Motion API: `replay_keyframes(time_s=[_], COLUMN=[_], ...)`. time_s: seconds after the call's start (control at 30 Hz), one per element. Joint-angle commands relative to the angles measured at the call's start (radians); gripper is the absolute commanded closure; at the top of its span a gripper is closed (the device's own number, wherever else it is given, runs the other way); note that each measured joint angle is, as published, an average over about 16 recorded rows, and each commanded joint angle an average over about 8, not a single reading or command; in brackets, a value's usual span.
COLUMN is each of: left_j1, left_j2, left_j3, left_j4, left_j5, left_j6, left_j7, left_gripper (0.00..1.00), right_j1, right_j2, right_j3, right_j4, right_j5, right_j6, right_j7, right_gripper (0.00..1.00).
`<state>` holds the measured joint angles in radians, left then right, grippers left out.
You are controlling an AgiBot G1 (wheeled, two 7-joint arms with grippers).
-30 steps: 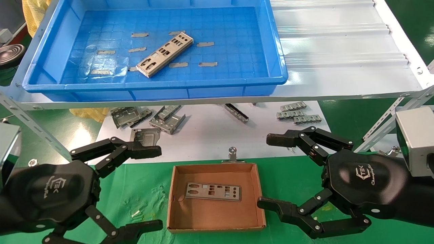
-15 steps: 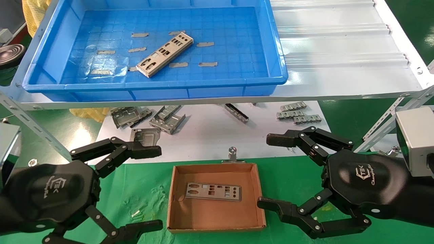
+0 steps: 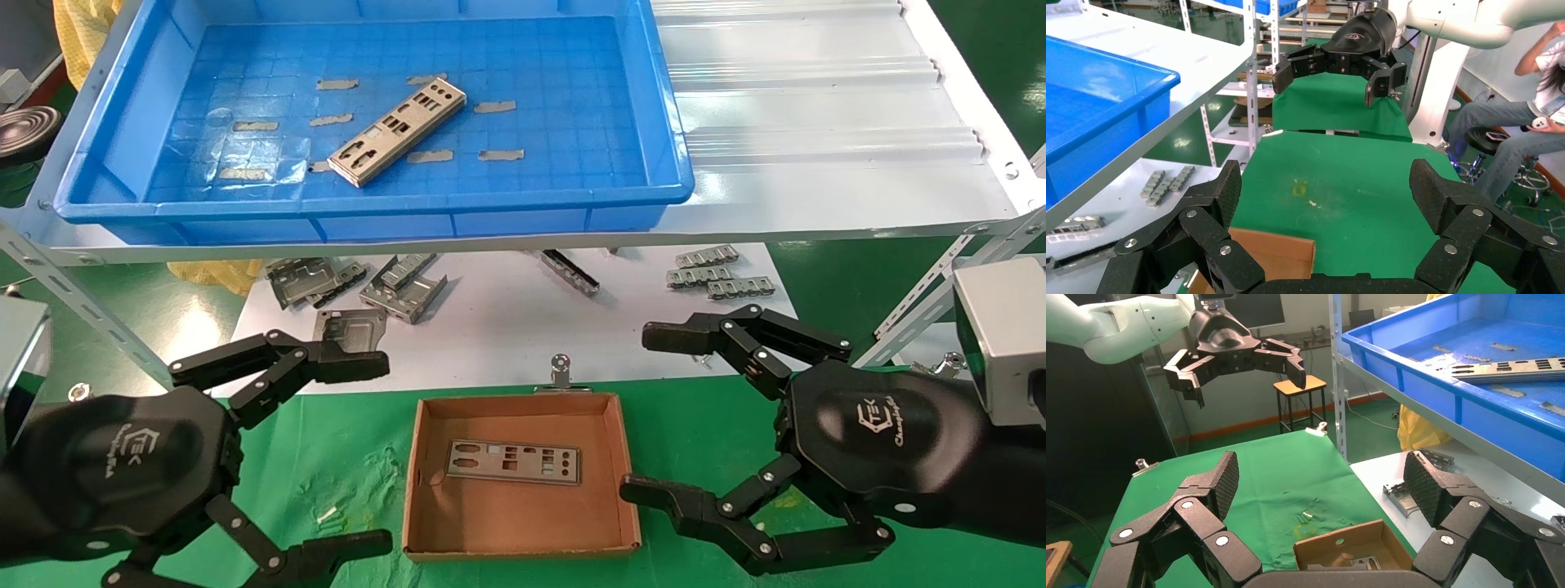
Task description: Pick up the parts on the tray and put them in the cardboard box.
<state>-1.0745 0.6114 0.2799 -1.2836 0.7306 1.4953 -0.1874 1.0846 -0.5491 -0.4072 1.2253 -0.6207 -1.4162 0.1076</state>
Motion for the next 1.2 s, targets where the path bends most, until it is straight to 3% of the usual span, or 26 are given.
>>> replay_keyframes(time_s=[0.03,0.43,0.47,0.7,0.73,1.2], left_j1=[0.000,0.000,0.000,0.000,0.000,0.000], left_j2=[0.000,0.000,0.000,0.000,0.000,0.000], left_j3=[0.000,0.000,0.000,0.000,0.000,0.000], left_j4=[0.000,0.000,0.000,0.000,0.000,0.000], left_j5=[0.000,0.000,0.000,0.000,0.000,0.000], left_j6=[0.000,0.000,0.000,0.000,0.000,0.000], left_j7=[0.000,0.000,0.000,0.000,0.000,0.000], left_gripper=[0.00,0.00,0.00,0.00,0.00,0.00], right_j1=[0.000,0.000,0.000,0.000,0.000,0.000], right_j2=[0.000,0.000,0.000,0.000,0.000,0.000], right_j3=[0.000,0.000,0.000,0.000,0.000,0.000], right_j4=[0.000,0.000,0.000,0.000,0.000,0.000], right_j5=[0.000,0.000,0.000,0.000,0.000,0.000], right_j6=[0.000,0.000,0.000,0.000,0.000,0.000], right_j7=[0.000,0.000,0.000,0.000,0.000,0.000], right_gripper=[0.00,0.00,0.07,0.94,1.00,1.00])
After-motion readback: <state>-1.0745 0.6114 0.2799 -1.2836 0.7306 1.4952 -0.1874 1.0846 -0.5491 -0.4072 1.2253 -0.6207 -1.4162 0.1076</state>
